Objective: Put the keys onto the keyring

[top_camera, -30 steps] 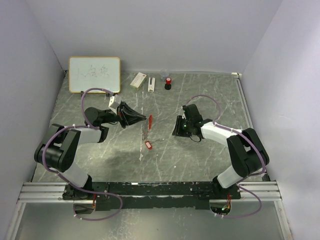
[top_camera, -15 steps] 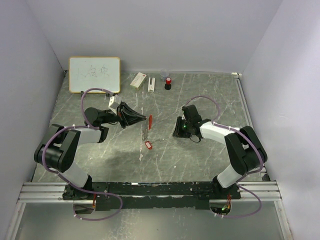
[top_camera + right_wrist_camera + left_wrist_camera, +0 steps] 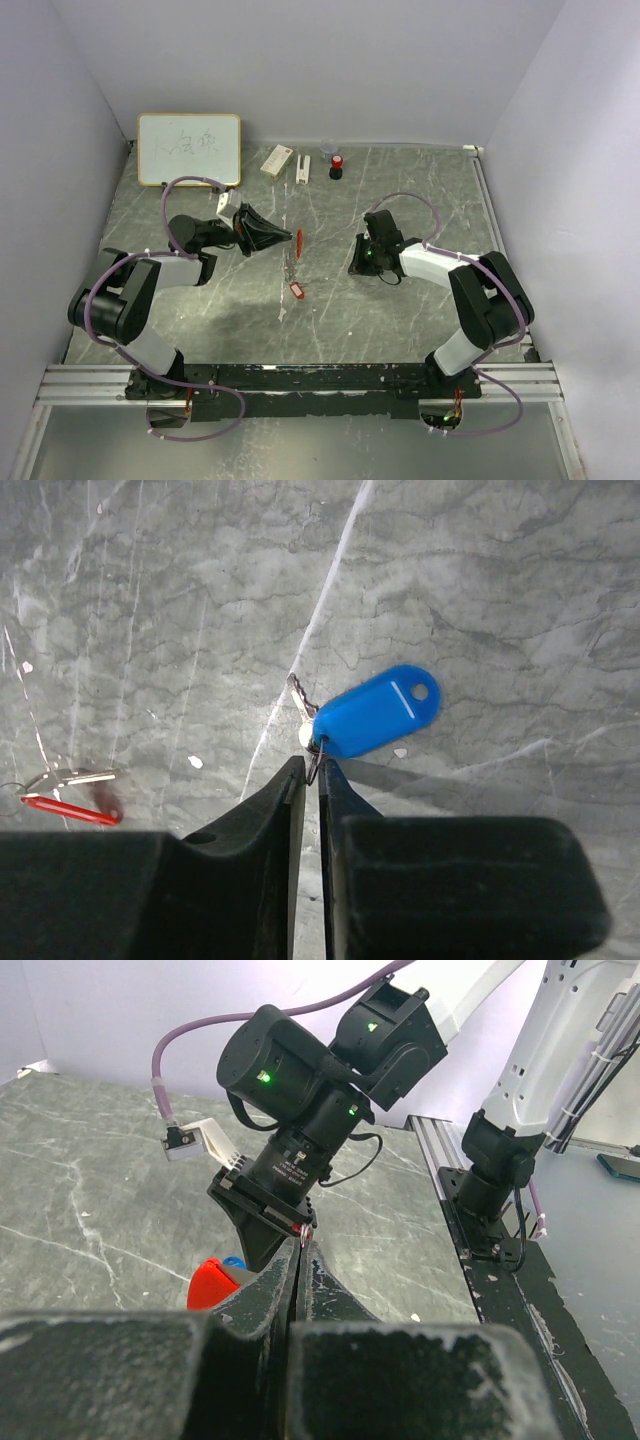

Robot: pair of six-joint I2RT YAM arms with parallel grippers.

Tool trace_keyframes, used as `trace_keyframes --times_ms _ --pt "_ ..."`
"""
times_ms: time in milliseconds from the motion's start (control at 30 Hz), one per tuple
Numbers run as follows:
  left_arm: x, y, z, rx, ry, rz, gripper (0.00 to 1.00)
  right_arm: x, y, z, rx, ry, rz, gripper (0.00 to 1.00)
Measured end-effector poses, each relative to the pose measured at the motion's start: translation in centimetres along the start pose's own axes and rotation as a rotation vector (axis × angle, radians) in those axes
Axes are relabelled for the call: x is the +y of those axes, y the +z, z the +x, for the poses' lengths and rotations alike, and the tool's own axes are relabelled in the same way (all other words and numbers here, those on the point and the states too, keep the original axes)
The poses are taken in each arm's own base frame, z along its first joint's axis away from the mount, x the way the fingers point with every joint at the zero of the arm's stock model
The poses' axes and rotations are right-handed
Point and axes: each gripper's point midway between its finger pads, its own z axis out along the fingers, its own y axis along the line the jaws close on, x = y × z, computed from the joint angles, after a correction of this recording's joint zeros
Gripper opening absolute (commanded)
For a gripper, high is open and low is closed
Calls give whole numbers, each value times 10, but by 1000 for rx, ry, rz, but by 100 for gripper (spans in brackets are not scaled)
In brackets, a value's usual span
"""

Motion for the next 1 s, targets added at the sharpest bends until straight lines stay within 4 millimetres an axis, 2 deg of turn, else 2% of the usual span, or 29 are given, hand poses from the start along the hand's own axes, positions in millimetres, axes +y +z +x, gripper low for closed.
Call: trace_keyframes --times_ms 100,200,333,1000 --pt "0 0 1 1 -3 -1 7 -1 0 -1 -3 2 6 7" --pt "0 -1 1 1 -3 -1 7 -1 0 -1 -6 4 9 19" --pt "0 -1 1 1 -3 -1 7 -2 0 -2 -11 4 11 23" --pt "-1 -1 2 2 -5 -2 7 -1 -4 -10 -40 2 20 19"
